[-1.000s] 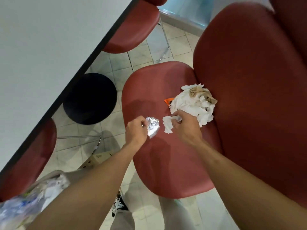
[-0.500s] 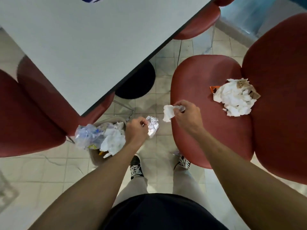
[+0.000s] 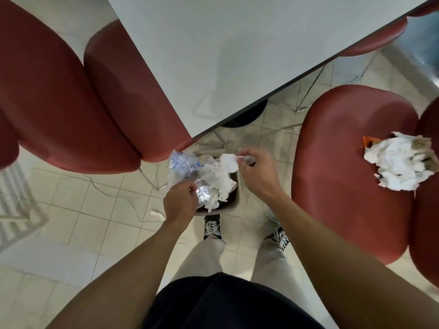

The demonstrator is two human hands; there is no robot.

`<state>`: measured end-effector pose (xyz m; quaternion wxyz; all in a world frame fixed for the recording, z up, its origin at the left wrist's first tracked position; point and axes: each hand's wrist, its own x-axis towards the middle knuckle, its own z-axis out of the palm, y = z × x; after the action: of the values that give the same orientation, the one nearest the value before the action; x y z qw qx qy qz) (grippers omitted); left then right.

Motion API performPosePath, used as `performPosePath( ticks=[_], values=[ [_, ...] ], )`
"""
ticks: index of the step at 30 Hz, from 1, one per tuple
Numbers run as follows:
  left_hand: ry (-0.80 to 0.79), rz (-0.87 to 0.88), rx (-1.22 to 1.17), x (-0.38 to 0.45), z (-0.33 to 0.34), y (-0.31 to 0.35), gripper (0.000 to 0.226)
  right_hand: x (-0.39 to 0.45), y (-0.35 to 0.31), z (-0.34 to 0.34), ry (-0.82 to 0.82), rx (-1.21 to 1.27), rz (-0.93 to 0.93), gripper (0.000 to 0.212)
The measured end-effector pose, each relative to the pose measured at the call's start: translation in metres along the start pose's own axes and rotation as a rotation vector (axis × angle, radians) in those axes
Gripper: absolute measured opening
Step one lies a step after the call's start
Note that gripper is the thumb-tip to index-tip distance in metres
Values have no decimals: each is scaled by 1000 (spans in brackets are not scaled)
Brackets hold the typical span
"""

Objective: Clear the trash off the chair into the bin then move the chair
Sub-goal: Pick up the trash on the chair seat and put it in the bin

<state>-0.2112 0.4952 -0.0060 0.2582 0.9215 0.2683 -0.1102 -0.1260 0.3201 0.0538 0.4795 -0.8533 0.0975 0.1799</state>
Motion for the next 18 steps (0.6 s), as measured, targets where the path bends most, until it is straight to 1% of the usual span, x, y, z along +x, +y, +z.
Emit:
performPosePath(
  ticks=[4, 6, 8, 10, 13, 18],
  values=[
    [-41, 75, 113, 8, 3, -22, 19, 6, 1, 28, -22, -6, 40, 16],
    [-105, 101, 176, 11, 6, -33, 26, 8, 6, 41, -52, -81, 73, 21],
    [-184, 147, 243, 11, 10, -39, 33, 11, 14, 51, -132, -192, 106, 32],
    [-236, 187, 249, 11, 13, -44, 35, 13, 20, 62, -241, -274, 130, 44],
    [-232, 210, 262, 10, 15, -51, 24, 14, 23, 74, -316, -333, 147, 49],
    [-167, 264, 273, 2, 9, -51, 11, 14, 17, 74, -297, -306, 144, 51]
  ],
)
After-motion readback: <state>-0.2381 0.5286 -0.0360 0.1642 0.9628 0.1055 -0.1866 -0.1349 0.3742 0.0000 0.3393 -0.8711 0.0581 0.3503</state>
